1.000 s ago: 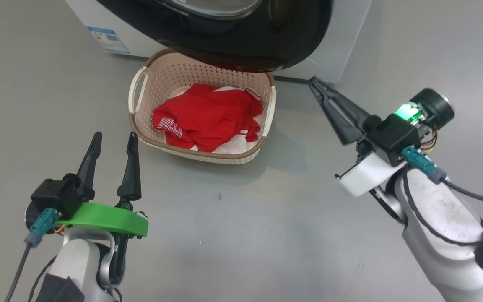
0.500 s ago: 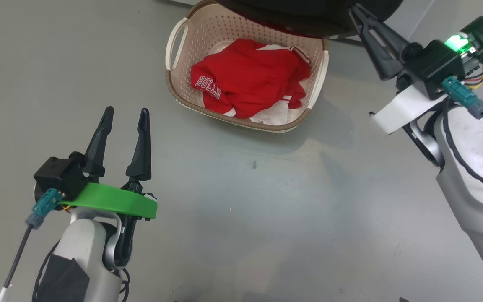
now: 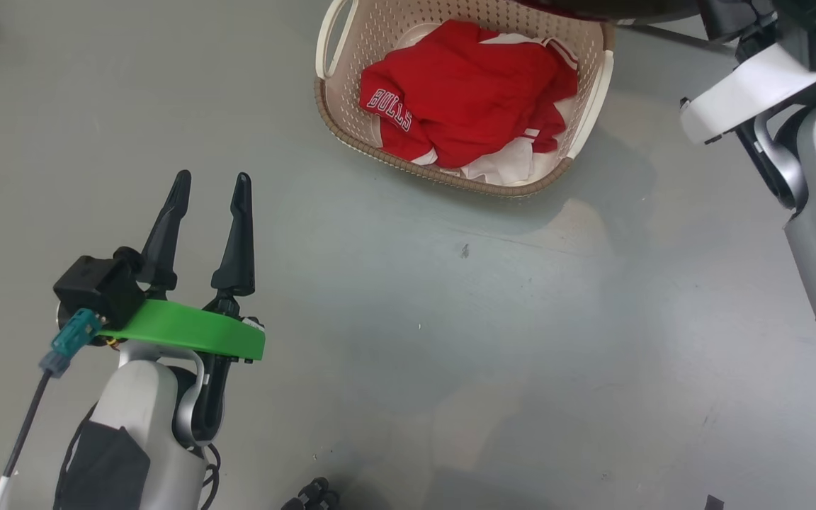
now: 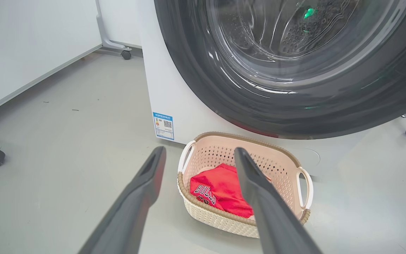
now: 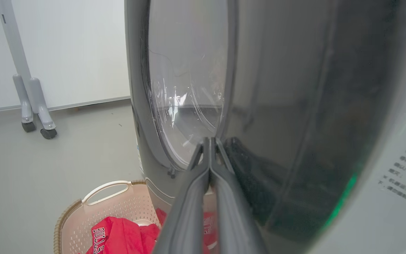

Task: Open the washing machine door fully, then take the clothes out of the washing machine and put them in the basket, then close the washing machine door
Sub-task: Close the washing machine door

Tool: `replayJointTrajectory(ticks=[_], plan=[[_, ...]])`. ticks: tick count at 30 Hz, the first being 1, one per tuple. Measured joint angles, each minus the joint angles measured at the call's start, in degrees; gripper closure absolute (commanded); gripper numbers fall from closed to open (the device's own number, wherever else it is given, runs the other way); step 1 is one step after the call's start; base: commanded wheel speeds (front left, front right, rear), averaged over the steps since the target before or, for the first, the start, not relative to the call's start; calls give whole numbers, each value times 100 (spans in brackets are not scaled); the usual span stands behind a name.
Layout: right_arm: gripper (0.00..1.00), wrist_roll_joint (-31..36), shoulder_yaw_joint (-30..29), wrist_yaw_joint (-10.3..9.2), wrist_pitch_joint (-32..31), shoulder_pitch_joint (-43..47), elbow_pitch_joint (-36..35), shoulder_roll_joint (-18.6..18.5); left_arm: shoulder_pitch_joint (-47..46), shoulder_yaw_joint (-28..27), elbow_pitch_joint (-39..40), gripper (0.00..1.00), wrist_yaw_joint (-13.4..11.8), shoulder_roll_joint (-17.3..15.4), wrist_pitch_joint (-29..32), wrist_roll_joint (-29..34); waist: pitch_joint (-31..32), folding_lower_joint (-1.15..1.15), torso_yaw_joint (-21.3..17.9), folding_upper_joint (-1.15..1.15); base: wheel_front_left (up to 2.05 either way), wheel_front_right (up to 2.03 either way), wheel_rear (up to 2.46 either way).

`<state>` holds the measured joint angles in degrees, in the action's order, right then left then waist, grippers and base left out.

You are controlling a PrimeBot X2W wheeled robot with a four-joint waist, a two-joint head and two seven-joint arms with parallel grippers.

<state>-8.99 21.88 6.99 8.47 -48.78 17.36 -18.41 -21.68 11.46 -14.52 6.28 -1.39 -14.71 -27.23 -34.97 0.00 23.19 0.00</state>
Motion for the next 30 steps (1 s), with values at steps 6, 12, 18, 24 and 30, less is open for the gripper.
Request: replayJointTrajectory(ticks=[6, 12, 18, 24, 30], plan=[[100, -15, -110, -5, 15, -246, 166, -63, -132, -2, -2, 0, 16, 21, 0, -7, -129, 0, 59, 0, 0, 0, 0], [100, -15, -319, -191, -10, -653, 316, -26, -194, 4, 13, 0, 16, 25, 0, -238, -277, 0, 83, 0, 0, 0, 0], [100, -11, -555, -405, -60, -1049, 490, -157, -282, 135, 19, 0, 43, 33, 0, -363, -406, 0, 130, 0, 0, 0, 0], [100, -3, -583, -430, -58, -1259, 651, -148, -313, 163, 13, 0, 44, 34, 0, -460, -492, 0, 180, 0, 0, 0, 0], [100, 213, -536, -571, -4, -1364, 771, -146, -334, 181, 8, 0, 57, 35, 0, -524, -531, 0, 202, 0, 0, 0, 0]])
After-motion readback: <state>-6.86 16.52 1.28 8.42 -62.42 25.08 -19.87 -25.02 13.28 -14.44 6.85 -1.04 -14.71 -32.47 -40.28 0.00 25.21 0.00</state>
